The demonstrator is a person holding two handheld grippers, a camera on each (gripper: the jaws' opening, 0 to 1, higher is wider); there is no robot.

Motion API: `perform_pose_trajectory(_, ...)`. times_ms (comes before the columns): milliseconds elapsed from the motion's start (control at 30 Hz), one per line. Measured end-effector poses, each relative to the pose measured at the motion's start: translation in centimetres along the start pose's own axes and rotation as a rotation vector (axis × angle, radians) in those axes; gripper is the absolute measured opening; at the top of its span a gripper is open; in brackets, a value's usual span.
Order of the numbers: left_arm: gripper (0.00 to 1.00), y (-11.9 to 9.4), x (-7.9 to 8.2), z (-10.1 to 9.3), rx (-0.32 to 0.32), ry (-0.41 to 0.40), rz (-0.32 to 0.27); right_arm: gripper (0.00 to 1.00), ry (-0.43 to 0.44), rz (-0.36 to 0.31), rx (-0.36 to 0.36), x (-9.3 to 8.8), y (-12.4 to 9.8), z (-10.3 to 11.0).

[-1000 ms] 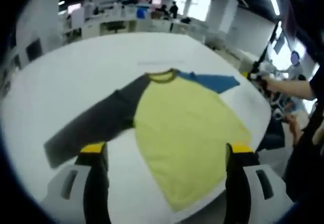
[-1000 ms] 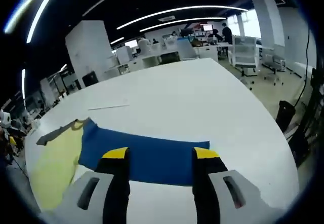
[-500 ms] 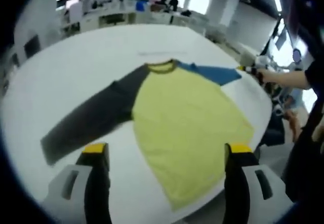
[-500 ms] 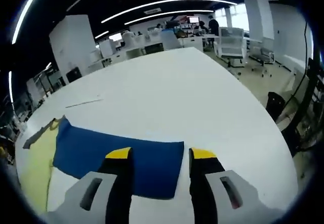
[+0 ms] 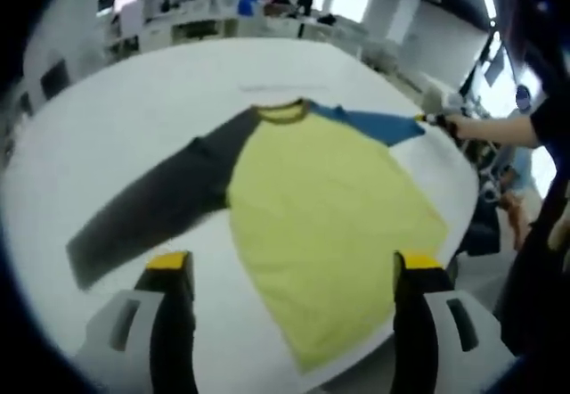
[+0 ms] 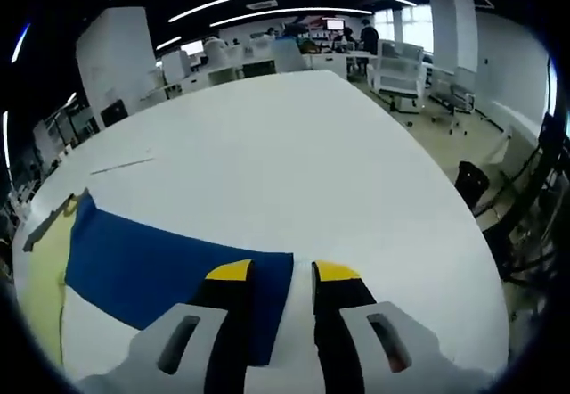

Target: Fold the garment on the visible template until the final outline fits inside the template.

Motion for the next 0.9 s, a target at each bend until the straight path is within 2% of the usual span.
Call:
perform_pose_trajectory(100, 0.88, 0.1, 0.3, 0.0, 0.001, 0.007, -0.003, 0.2, -0.003, 0.012, -0.007, -0.3, 1.1, -1.6)
perform_pose_trajectory(200, 0.88, 0.2, 0.4, 0.0, -0.003, 0.01, -0.002, 0.16, -0.044, 0.028, -0.036, -0.3, 1.4, -2.3)
perform_pose_trajectory(267, 0.88, 0.2, 0.4, 0.0, -0.004, 0.012, -0.002, 0.15, -0.049, 0.027, -0.027, -0.2, 2.1, -2.9)
perform_pose_trajectory(400, 0.88, 0.4, 0.3, -0.1, -0.004, 0.015, 0.003, 0.14, -0.065, 0.033, -0.029, -0.1, 2.0, -1.9)
perform_pose_trajectory(533, 0.88, 0.4, 0.3, 0.0, -0.002, 0.016, 0.006, 0.12, -0.081, 0.037, -0.027, 0.0, 2.6, -2.5)
perform_pose_trajectory(800, 0.87, 0.2, 0.2, 0.2, 0.006, 0.011, 0.005, 0.02, -0.068, 0.037, -0.012, -0.2, 3.1, -2.0)
perform_pose_trajectory(900, 0.87, 0.2, 0.2, 0.2, 0.007, 0.014, 0.007, 0.02, -0.063, 0.037, -0.015, -0.2, 3.2, -2.1)
Point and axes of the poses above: the point that each gripper's makers call its tool centre point, and the gripper's own axes: y roughly forward along the fingers, z roughly to its left, x roughly out of its top, the point moved 6 cm from there along -y, roughly backward along the fingers, and after that the axes turned 5 degrees about x, right-handed, at the moved point
